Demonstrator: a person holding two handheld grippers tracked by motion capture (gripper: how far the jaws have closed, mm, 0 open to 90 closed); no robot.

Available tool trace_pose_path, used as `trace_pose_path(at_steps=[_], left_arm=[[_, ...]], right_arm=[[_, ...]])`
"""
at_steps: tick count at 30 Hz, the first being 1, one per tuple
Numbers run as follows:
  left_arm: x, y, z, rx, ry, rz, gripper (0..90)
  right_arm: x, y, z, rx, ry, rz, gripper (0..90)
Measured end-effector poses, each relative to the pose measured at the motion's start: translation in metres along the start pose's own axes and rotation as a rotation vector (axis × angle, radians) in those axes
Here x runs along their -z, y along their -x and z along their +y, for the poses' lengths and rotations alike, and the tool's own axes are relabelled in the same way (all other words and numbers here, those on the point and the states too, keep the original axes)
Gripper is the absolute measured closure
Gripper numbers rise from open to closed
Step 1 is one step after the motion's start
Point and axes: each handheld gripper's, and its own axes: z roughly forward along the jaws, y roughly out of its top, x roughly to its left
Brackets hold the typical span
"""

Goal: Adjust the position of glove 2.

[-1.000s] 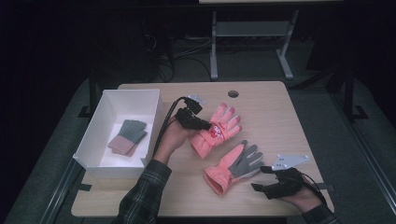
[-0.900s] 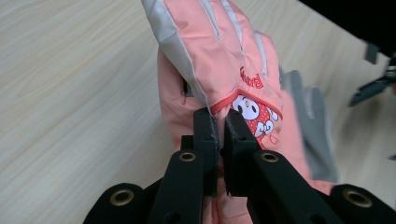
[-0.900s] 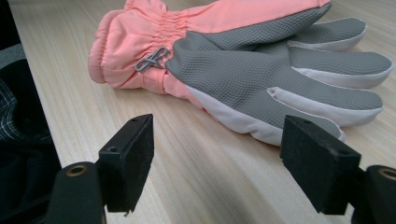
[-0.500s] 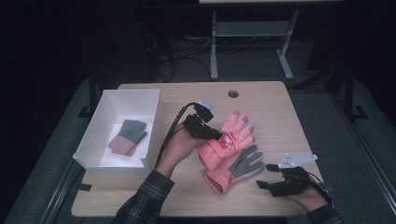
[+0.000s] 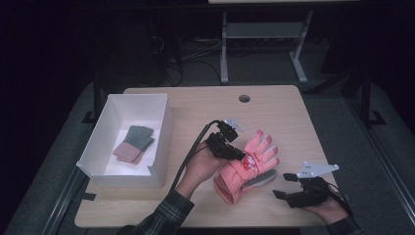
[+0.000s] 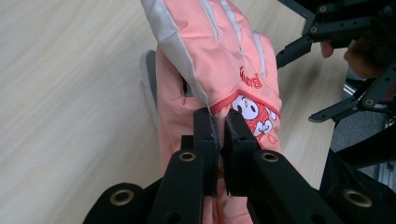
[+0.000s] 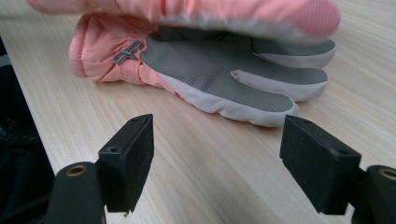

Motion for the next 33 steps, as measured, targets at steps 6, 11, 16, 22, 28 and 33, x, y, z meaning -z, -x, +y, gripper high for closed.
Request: trace_pose_path(at_steps=[6,11,16,22,28,33], left_arm=[[-0.011,0.000,-0.005,0.013,-0.023,-0.009,85.2],[-0.018,-0.002,-0.008,0.011,-0.037,0.012,85.1],[-0.027,-0.001,-0.011,-0.011,-0.051,0.027,83.8],[-0.025,-0.003,-0.012,-0.040,-0.029,0.040,75.2],[-0.013,-0.006,-0.013,-0.047,0.016,0.011,52.5],[0.002,-0.009,-0.016,-0.070,0.049,0.017,39.6]], right_arm=[[0.000,0.001,0.000,0.001,0.000,0.000,25.7],[-0.001,0.000,0.000,0.002,-0.002,0.001,25.7],[-0.002,0.000,0.000,0.002,-0.005,0.005,25.7],[-0.002,0.000,0.000,0.003,-0.003,0.004,25.7],[-0.002,0.000,0.004,-0.001,0.012,0.016,27.0],[0.003,0.000,0.010,-0.025,0.040,0.042,48.8]])
